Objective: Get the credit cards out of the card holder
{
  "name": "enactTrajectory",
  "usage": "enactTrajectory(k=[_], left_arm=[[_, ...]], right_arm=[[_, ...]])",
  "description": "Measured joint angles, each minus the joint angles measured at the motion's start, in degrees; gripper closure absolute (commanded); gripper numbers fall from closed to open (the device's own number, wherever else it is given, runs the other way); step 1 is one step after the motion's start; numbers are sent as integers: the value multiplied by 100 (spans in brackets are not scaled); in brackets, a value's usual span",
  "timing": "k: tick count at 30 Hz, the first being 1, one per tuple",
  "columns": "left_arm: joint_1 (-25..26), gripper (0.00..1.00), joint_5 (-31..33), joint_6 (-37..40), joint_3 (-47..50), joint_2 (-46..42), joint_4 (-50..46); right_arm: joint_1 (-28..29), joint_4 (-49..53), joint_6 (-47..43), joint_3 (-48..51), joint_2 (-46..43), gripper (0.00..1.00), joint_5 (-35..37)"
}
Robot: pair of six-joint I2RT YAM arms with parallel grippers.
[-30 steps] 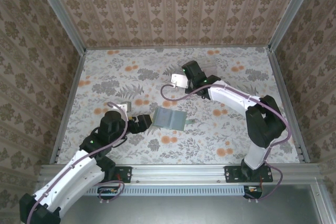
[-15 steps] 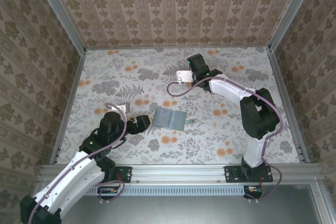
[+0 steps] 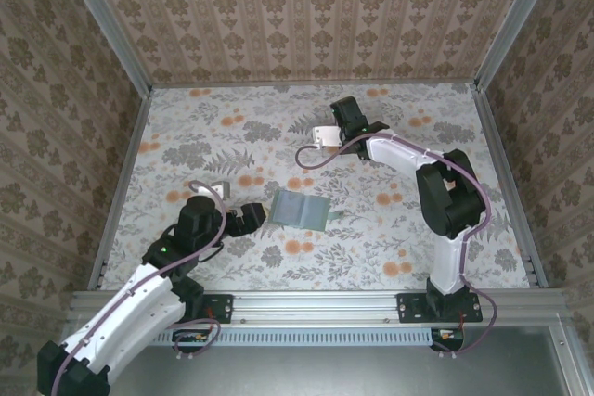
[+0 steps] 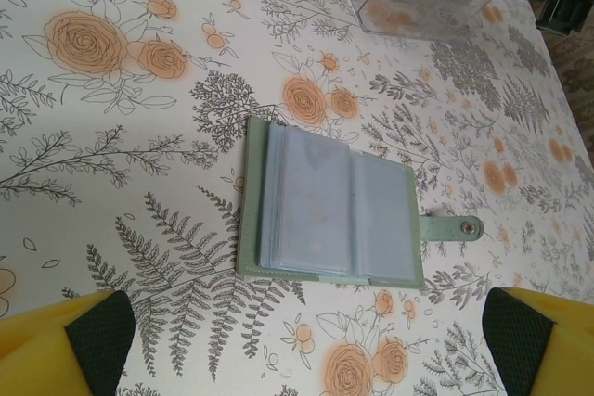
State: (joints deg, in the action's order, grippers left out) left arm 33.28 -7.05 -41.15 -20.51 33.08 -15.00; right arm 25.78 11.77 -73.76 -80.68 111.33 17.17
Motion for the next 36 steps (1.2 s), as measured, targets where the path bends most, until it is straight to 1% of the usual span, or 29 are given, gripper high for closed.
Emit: enactTrajectory(k=[10, 16, 17, 18, 20, 23, 30, 33, 36], left_arm=[[-50, 0, -63, 0, 2, 186, 44], [-76, 0, -68, 0, 2, 186, 44], [-76, 0, -70, 0, 2, 186, 44], [-76, 0, -76, 0, 2, 186, 44], [-79, 0, -87, 0, 2, 186, 44], [-81, 0, -90, 0, 2, 186, 44], [-109, 0, -129, 0, 4, 186, 44], [-116, 0, -129, 0, 4, 188, 44], [-118, 0, -149, 0, 9, 236, 50]], right_arm=[[131, -55, 24, -9, 127, 100, 2], [177, -96, 142, -280, 345, 100, 2], [177, -114, 157, -297, 374, 94, 4], [177, -133, 188, -302, 396, 82, 4], [175, -133, 238, -302, 439, 81, 11], [175, -136, 330, -308, 496, 74, 26], [168, -216, 542, -487, 586, 73, 101], [149, -286, 669, -629, 627, 70, 155], [125, -378, 804, -734, 651, 70, 219]])
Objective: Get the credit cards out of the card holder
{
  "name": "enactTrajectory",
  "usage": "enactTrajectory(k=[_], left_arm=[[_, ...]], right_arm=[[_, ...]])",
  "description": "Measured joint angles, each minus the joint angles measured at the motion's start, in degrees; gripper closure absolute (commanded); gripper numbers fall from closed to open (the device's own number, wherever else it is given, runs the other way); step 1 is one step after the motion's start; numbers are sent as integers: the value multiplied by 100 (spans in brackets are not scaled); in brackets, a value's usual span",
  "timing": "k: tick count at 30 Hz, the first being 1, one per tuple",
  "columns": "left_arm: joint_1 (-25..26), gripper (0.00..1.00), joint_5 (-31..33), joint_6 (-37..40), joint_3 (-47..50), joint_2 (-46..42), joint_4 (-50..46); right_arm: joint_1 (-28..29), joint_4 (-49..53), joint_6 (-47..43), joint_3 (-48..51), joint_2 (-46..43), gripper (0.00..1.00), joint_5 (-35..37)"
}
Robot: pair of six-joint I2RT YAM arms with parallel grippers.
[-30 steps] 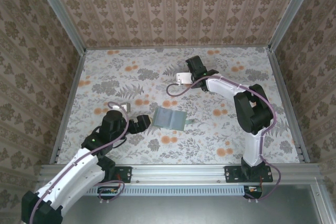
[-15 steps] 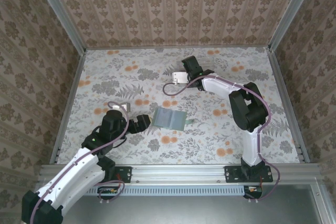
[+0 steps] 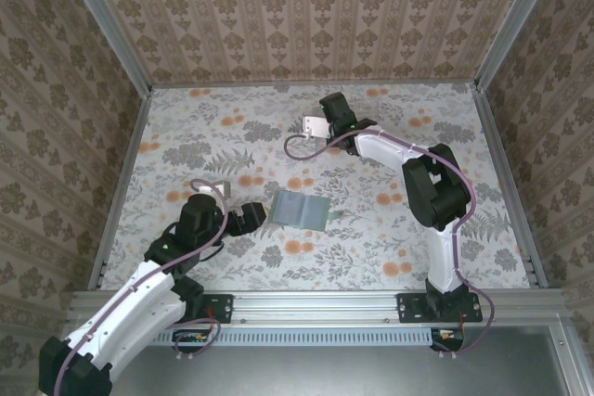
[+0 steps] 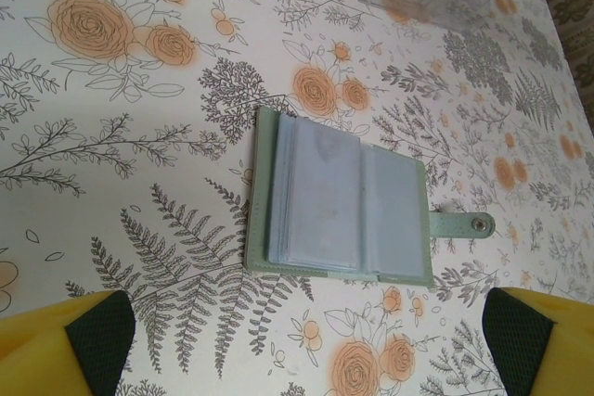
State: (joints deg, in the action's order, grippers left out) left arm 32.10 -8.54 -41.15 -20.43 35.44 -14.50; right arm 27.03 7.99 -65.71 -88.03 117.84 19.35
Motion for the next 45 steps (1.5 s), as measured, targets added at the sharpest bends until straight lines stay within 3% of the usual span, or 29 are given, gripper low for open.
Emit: enactTrajectory(k=[10, 19, 25, 45], left_arm=[[-33, 0, -22, 0, 11, 46, -7], [-37, 0, -61, 0, 11, 273, 129], [-37, 0, -87, 0, 11, 372, 125], [-109, 0, -85, 2, 11, 396, 122]], right_arm=[[-109, 0, 522, -120, 127, 66, 42], [-192, 503, 1038, -35, -273, 54, -787], [-192, 575, 1067, -35, -278, 50, -863], [-192, 11, 1226, -332, 341, 51, -136]])
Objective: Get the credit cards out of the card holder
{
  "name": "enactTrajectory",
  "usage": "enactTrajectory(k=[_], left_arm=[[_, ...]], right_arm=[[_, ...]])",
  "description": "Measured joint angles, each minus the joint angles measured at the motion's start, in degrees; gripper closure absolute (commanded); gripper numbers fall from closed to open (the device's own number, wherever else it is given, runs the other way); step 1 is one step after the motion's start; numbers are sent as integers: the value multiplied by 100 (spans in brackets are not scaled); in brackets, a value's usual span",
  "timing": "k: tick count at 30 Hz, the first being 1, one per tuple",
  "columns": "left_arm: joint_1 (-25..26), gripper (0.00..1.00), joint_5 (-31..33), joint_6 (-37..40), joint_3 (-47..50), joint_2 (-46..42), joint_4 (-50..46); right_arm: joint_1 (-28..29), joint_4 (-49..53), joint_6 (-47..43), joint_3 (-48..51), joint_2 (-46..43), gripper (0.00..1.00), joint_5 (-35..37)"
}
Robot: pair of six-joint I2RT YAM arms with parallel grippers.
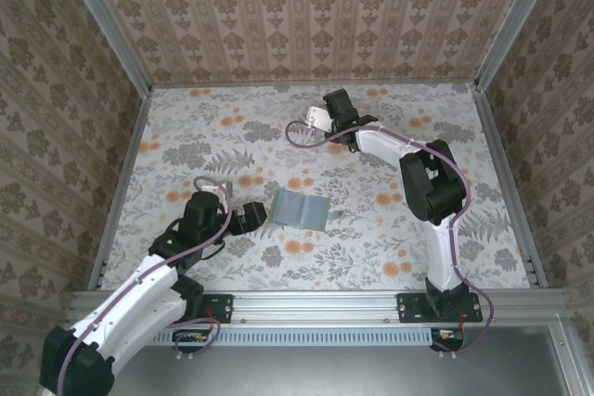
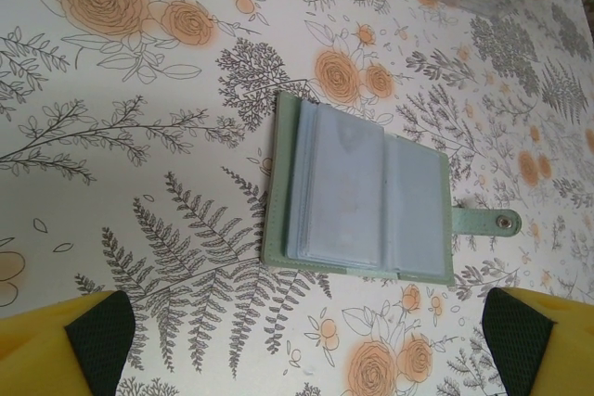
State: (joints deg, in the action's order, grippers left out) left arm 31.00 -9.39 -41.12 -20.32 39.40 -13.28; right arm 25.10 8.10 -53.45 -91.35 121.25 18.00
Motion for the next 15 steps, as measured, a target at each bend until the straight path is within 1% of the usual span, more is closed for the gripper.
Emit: enactTrajectory(k=[6, 15], left_arm=[[0, 0, -4, 0, 0, -4, -7], [-35, 0, -4, -2, 0, -101, -63]], right_arm=[[0, -203, 129, -275, 197, 51, 175], [0, -278, 334, -304, 247, 52, 225]])
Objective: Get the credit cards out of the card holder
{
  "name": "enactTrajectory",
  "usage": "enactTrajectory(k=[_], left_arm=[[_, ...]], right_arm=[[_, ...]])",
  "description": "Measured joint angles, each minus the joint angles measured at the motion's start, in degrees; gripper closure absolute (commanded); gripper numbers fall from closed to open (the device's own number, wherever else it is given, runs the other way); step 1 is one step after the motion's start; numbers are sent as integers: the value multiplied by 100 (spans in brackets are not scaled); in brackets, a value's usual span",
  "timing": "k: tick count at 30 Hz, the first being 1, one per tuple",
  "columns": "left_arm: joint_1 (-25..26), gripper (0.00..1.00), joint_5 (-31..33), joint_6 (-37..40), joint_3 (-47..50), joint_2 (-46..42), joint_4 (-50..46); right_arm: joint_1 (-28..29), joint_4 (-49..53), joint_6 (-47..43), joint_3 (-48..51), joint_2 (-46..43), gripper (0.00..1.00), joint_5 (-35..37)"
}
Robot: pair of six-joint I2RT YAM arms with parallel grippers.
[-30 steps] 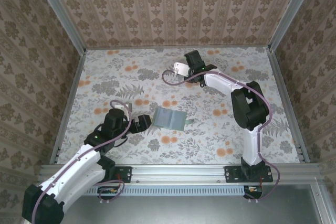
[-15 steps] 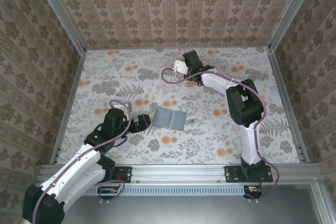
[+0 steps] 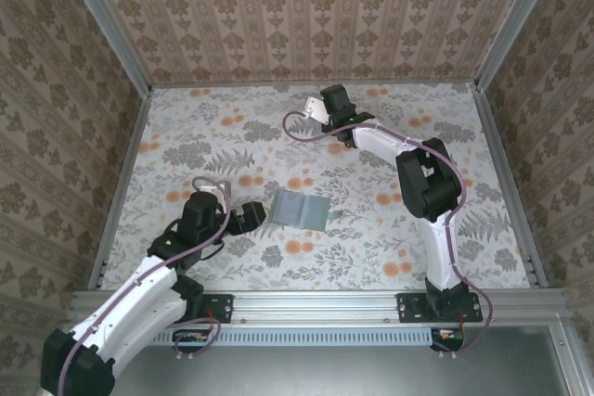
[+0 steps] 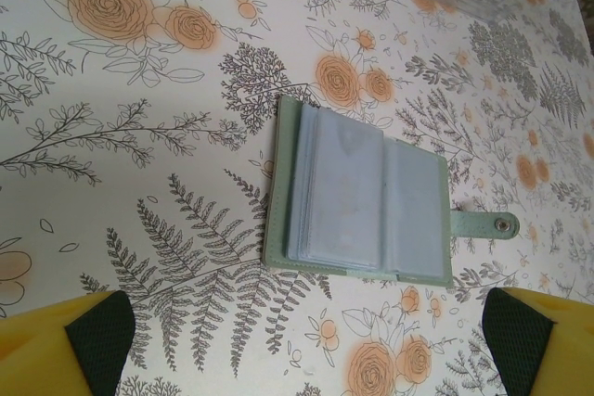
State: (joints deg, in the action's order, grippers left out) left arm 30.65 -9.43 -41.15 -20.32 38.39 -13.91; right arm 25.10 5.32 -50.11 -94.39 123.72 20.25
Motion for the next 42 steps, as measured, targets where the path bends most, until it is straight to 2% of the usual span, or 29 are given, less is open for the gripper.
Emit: enactTrajectory(k=[5, 9, 16, 21, 24, 32, 36, 42], left_arm=[[0, 0, -4, 0, 0, 0, 0], [0, 1, -61, 0, 0, 13, 26], [0, 6, -310, -2, -7, 505, 219], [24, 20, -496, -11, -140, 1257, 455], [151, 26, -557, -15, -343, 1766, 636], [678, 29, -575, -20, -935, 2929, 1032], [800, 30, -564, -17, -1145, 3303, 1088], [839, 34, -562, 26, -1357, 3630, 1108]], right_arm=[[0, -76, 291, 232, -197, 53, 37], [24, -72, 949, 595, -654, 54, 87], [348, 13, 3095, 1766, -2317, 56, 131], [804, 236, 4852, 2846, -3499, 62, -337], [1134, 437, 5707, 3377, -3858, 65, -584], [2017, 551, 7357, 4819, -4098, 77, -1088], [2068, 507, 8004, 5230, -4094, 81, -1373], [2068, 164, 8472, 5294, -3659, 83, -1668]])
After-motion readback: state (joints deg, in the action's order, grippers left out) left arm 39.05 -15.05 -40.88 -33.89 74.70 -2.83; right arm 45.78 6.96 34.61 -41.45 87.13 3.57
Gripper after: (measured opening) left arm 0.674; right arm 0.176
